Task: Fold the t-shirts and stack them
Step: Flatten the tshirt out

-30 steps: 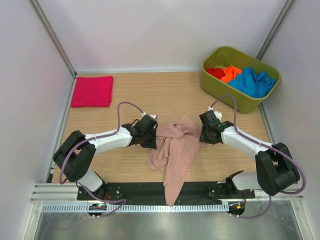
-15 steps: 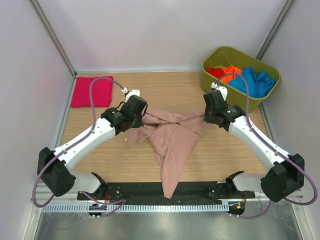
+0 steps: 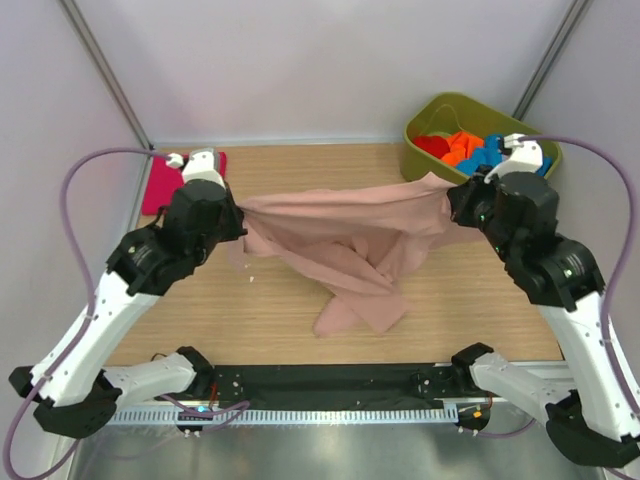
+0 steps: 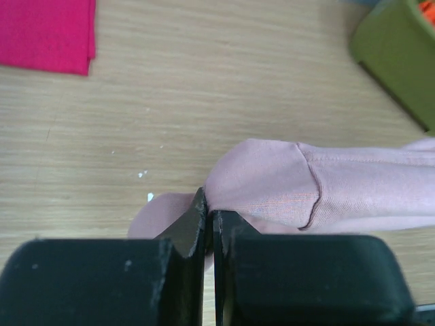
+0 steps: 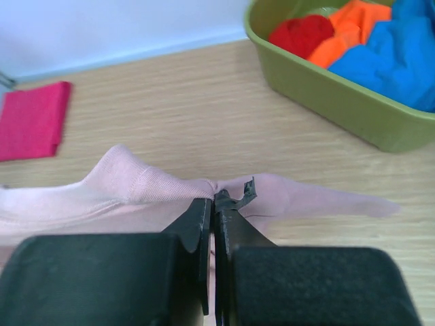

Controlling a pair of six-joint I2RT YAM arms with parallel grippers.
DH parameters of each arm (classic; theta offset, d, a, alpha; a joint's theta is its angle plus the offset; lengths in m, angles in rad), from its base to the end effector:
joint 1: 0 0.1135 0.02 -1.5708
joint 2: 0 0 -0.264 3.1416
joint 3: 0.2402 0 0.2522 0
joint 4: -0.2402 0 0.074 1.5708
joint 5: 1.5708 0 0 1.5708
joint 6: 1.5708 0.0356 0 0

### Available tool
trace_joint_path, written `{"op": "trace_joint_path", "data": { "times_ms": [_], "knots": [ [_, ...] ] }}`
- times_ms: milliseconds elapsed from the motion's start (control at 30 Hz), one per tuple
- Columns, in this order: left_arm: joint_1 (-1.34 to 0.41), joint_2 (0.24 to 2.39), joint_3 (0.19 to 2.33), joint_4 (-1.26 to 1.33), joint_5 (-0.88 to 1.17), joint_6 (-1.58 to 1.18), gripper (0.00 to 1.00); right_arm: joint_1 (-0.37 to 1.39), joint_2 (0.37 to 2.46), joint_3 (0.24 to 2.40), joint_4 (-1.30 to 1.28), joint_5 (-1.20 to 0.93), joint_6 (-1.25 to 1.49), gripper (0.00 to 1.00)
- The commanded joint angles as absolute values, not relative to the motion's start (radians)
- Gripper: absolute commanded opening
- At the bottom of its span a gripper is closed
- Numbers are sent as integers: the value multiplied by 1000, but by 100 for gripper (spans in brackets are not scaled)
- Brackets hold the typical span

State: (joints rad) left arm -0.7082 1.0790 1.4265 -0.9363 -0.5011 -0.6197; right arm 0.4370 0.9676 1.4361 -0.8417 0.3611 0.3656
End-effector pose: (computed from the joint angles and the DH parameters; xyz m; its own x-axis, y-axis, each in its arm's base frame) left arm 0.1575 -0.1124 0.4276 -0.4985 -0.2437 -0.8319 -0.0276 0.9636 -0.2658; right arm 0.1518 0.0570 0.4559 -0.3435 0.2087 -0.9157 0.0267 0.9768 0.2126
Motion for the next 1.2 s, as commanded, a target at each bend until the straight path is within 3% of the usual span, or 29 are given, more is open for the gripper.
{"op": "trace_joint_path", "data": {
  "times_ms": [0, 233, 433, 633, 667, 767, 800, 900, 1067, 1167],
  "knots": [
    [-704, 1054, 1505, -985, -508, -607, 0, 437, 924, 1495, -790, 272, 336, 1],
    [-692, 1081, 1410, -913, -482, -580, 0, 437, 1020, 1408, -738, 184, 322, 1],
    [-615, 1134, 1097, -821, -287, -649, 0, 439, 1166, 1129, -631, -26, 393, 1],
    [-615, 1124, 871, -773, -126, -719, 2, 442, 1252, 914, -689, -5, 454, 4],
    [-615, 1121, 853, -772, -117, -730, 6, 442, 1244, 895, -702, -5, 463, 7],
    [-615, 1101, 822, -781, -112, -735, 41, 443, 1198, 830, -747, -18, 476, 27],
    [-615, 1101, 830, -784, -123, -736, 55, 443, 1186, 824, -752, -20, 485, 38],
    [-612, 1112, 851, -767, -155, -713, 69, 442, 1163, 888, -758, -5, 540, 44],
    [-569, 1213, 903, -715, -77, -670, 71, 442, 1245, 1018, -716, 69, 543, 45],
    [-565, 1212, 878, -681, -48, -666, 71, 451, 1318, 1060, -577, -76, 461, 45]
  ]
}}
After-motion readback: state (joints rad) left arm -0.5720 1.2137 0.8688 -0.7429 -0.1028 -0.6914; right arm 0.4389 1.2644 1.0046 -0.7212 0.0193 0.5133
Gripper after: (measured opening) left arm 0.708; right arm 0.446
